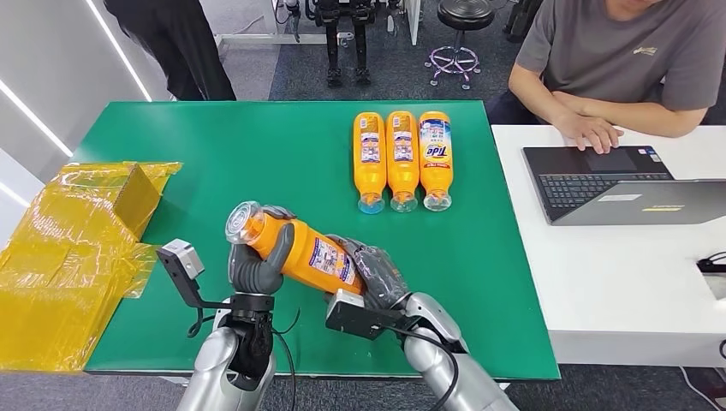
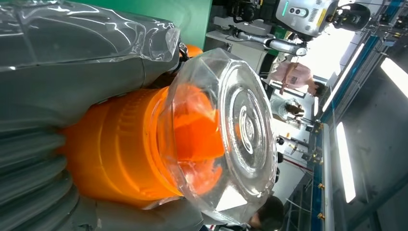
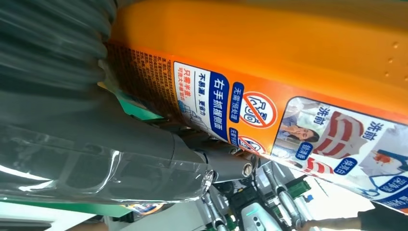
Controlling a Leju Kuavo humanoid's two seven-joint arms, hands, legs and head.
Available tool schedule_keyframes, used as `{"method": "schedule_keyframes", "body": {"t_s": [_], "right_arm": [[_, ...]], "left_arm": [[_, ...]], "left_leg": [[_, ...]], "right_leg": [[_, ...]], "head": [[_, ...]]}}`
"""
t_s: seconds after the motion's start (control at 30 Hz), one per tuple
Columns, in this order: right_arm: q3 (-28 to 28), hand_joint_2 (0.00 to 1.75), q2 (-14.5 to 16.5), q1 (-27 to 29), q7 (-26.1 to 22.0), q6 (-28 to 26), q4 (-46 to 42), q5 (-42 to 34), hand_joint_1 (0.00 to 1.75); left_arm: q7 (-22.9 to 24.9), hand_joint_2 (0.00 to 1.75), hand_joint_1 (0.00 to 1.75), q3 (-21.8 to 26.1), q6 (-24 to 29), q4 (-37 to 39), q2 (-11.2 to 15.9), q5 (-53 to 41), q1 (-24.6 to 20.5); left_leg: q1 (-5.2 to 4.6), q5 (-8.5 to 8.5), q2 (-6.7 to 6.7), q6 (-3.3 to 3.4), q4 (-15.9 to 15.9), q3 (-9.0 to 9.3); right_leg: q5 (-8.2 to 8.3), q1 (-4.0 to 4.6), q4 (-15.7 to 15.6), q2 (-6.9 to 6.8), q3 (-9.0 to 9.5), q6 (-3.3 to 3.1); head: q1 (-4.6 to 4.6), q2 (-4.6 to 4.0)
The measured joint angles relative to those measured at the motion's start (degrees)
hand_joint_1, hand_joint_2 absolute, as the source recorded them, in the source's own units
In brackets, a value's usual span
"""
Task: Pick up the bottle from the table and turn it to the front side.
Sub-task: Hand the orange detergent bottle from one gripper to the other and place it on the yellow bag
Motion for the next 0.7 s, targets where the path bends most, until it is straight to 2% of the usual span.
{"method": "schedule_keyframes", "body": {"t_s": [0.03, 0.2, 0.33, 0.7], "right_arm": [[-0.01, 1.75, 0.00, 0.25, 0.28, -0.50, -0.14, -0.02, 0.00], [0.00, 1.75, 0.21, 2.06, 0.54, -4.88, -1.98, -1.36, 0.00], [-0.01, 1.75, 0.55, 3.27, -0.66, -8.68, -4.82, -4.44, 0.00], [-0.21, 1.75, 0.81, 5.64, -3.71, -13.41, -12.13, -11.06, 0.00]], "left_arm": [[0.13, 1.75, 1.75, -0.01, 0.00, 0.01, 0.00, -0.10, -0.02], [0.31, 1.75, 1.75, -0.17, 0.28, 0.26, -0.02, -0.13, -0.29], [-0.78, 1.75, 1.75, -0.18, 2.45, 0.37, -0.05, 0.89, -1.46], [-4.10, 1.75, 1.75, -0.05, 8.35, -1.66, 1.49, -1.55, -4.65]], "left_leg": [[0.00, 0.00, 0.00, 0.00, 0.00, 0.00], [0.00, 0.00, 0.01, 0.00, 0.00, 0.00], [0.00, 0.00, 0.00, 0.00, 0.00, 0.00], [0.00, 0.00, 0.00, -0.01, 0.00, -0.01]], "right_leg": [[0.00, 0.00, 0.00, 0.00, 0.00, 0.00], [0.00, 0.00, 0.00, 0.01, -0.01, 0.00], [0.00, 0.00, 0.00, 0.00, -0.02, 0.00], [0.00, 0.00, 0.01, 0.00, -0.01, -0.01]], "head": [[0.00, 0.00], [0.00, 0.00], [0.00, 0.00], [0.00, 0.00]]}}
